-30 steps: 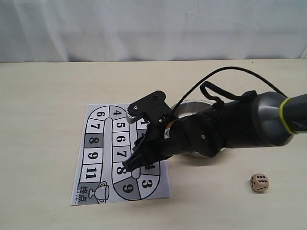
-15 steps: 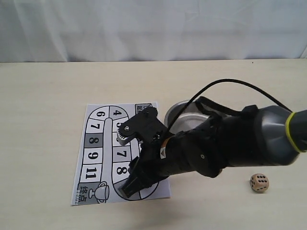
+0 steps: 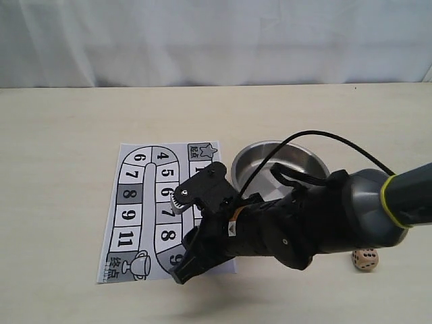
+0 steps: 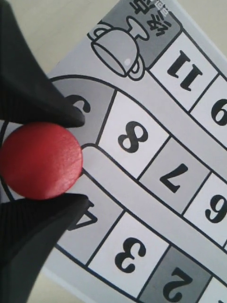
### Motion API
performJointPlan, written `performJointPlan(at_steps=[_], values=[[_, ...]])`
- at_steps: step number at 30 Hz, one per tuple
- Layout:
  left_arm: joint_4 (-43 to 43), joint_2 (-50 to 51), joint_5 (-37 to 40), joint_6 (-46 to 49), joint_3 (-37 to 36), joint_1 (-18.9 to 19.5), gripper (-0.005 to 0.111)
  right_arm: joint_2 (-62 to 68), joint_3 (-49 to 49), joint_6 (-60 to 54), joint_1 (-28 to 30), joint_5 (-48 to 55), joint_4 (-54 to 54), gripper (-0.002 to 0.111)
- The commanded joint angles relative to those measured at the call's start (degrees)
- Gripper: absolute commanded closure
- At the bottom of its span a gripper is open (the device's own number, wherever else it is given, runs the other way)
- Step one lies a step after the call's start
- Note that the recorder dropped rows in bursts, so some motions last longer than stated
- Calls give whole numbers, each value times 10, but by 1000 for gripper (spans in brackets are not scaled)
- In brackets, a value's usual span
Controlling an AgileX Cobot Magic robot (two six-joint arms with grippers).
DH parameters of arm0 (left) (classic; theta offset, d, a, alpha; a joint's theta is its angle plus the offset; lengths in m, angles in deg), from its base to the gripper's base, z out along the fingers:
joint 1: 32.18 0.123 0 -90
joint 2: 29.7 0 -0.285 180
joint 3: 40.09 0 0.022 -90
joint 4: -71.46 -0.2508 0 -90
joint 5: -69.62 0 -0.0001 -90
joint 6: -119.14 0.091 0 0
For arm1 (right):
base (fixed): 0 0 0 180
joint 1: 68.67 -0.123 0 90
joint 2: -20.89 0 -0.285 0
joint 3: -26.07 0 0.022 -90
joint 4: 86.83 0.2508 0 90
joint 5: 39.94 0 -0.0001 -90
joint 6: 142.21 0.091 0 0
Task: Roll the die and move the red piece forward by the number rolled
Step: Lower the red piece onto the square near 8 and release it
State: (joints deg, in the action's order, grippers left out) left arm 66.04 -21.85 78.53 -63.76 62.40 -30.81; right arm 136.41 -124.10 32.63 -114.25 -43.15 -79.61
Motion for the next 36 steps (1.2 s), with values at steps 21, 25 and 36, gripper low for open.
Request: performJointPlan(at_steps=[21,25,36], values=[[1,-1,-8,-1,3,0,107,-42,-13,0,-33,-17,-2,104],[1,-1,-8,-1,3,0,107,-20,-18,1,-39,-31,-2,104],[1,-1,-7,-1,3,0,107,6,-41,1,-39,-22,-2,104]])
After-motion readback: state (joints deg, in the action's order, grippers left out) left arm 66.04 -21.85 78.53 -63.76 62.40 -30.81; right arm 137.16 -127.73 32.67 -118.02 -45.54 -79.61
